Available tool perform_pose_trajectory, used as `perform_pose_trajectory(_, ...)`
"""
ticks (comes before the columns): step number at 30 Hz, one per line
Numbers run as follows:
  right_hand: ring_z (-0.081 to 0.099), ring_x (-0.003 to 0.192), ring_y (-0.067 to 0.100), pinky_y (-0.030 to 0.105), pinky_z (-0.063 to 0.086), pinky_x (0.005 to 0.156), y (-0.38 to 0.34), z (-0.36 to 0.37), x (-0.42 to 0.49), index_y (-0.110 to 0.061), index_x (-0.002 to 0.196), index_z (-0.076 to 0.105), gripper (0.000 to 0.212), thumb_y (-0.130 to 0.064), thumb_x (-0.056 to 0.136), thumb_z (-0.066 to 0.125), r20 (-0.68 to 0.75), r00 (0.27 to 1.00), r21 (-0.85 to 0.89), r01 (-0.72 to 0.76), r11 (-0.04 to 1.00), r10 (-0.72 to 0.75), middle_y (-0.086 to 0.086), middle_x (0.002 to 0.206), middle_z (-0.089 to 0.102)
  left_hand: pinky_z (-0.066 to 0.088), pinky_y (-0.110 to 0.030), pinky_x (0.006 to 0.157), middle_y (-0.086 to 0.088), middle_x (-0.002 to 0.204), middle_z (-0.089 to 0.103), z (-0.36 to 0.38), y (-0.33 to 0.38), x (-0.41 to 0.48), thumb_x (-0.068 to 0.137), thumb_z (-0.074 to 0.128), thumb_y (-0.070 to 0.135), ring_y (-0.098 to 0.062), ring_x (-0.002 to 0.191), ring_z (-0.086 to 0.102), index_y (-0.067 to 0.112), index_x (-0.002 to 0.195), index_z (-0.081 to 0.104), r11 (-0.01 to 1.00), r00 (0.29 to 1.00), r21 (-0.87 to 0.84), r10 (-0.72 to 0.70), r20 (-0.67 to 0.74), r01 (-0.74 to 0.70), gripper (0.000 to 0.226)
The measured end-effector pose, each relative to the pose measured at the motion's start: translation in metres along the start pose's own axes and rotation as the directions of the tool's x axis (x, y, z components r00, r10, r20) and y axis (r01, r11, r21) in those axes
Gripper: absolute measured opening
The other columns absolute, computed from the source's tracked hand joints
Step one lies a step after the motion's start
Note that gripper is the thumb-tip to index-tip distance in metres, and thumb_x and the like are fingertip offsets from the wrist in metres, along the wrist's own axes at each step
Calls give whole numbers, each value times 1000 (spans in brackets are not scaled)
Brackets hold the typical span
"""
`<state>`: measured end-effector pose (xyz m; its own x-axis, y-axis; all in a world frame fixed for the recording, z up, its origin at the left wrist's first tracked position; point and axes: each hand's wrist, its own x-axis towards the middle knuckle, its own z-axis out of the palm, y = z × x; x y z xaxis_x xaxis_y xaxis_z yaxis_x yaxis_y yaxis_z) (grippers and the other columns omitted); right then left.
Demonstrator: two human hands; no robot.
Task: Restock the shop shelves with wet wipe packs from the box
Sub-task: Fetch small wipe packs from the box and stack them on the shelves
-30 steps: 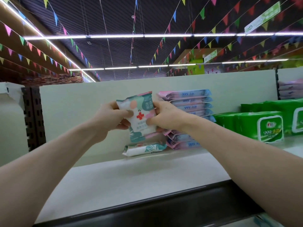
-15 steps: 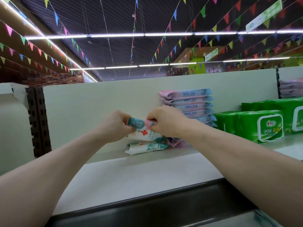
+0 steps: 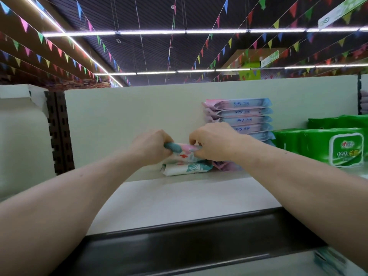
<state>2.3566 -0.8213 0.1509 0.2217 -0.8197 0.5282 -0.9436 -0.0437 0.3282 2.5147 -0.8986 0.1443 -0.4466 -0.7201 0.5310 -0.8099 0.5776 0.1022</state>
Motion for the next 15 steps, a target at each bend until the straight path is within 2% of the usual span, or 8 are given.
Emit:
perform_pose_trajectory(2,59,98,26,29,38,71,-1,-2,2,-19,101,59,14,-25,96,47,-84,996,18,-12,1000,13,5,103,64,51,-35,74,-4,79,65,-10,0,2,84,68,23,-29,83,64,23,80,70,986,988,-162,15,-155,-40,5)
perform_pose_trajectory(3,58,98,27,29,38,72,0,-4,3,-20,96,57,10,-22,96,48,-135,990,73,-39,997,49,6,101,62,48,-33,71,-4,81,65,-16,0,3,83,70,24,-26,81,62,21,86,70,966,979,-254,-10,-204,-43,4)
perform_pose_trajectory(4,58,96,26,29,39,73,3,-5,3,-21,93,55,6,-20,96,49,-171,980,164,-75,984,103,6,98,60,46,-30,68,-3,87,64,-22,-1,3,83,72,24,-22,80,60,19,100,68,933,978,-359,-65,-199,-10,19)
perform_pose_trajectory(7,54,83,19,25,43,69,7,-6,4,-15,105,57,11,-17,94,57,-134,955,569,-145,809,266,-2,97,56,47,-31,75,-3,113,62,-29,-8,-1,80,77,19,-18,99,58,19,133,47,770,970,-589,-205,135,244,60)
perform_pose_trajectory(9,59,71,11,15,48,54,4,-3,4,-13,111,58,22,-11,90,63,-1,957,825,-162,542,289,-3,95,61,49,-36,87,1,121,62,-26,-10,-4,84,73,16,-18,109,56,24,127,52,755,936,-571,-160,315,321,49)
perform_pose_trajectory(11,62,67,8,12,48,46,2,-2,4,-10,105,61,20,-5,87,67,145,956,899,-235,370,256,0,92,66,54,-36,86,3,113,65,-19,-6,-4,89,68,16,-15,103,60,26,106,61,765,950,-591,-86,301,256,22)
perform_pose_trajectory(13,66,77,12,19,54,54,8,-3,5,-11,112,61,30,-10,84,72,187,951,901,-266,343,246,4,102,68,57,-33,77,-1,102,68,-16,-3,-1,91,64,16,-15,90,64,20,100,62,822,982,-549,-61,179,151,10)
perform_pose_trajectory(15,63,89,13,24,55,67,17,-4,8,-15,129,51,54,-21,82,75,91,955,893,-204,401,284,1,110,62,56,-36,74,-9,93,70,-16,-6,4,91,62,14,-22,82,66,10,98,65,915,996,-394,-76,45,87,9)
